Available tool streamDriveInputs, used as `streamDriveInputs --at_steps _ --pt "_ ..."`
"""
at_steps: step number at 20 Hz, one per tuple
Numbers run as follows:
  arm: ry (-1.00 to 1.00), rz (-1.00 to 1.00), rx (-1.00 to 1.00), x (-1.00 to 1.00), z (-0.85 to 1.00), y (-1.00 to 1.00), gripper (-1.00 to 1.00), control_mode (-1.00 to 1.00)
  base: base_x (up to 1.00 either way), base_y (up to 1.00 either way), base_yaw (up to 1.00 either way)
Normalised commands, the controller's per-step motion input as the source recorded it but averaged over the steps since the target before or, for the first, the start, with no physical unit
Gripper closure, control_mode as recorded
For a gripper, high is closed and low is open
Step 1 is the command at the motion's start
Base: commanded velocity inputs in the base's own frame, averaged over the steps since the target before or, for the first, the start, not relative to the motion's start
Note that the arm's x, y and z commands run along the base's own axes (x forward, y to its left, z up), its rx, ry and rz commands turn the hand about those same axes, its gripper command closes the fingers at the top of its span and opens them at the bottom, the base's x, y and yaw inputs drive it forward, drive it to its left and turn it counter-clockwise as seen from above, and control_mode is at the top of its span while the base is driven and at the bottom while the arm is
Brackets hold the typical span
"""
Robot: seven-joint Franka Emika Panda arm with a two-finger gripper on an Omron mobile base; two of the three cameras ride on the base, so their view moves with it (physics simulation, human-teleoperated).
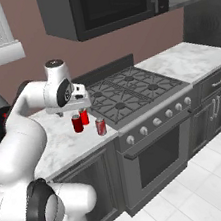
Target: Four empty soda cans are scattered around the kitchen. Gather all the cans and cluster them next to the stove for recycling.
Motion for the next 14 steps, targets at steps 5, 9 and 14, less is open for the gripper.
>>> streamDriveInputs --at_steps 5,9,14 --pt "0.02 -0.15 0.03 -0.32 0.07 0.00 -1.00 -1.00 0.00 0.00 0.00" --pt "0.06 -0.18 0.00 -0.23 0.00 0.00 -1.00 -1.00 0.00 0.00 0.00" --pt "0.04 -0.18 0.01 -0.28 0.01 0.00 -1.00 -1.00 0.00 0.00 0.00"
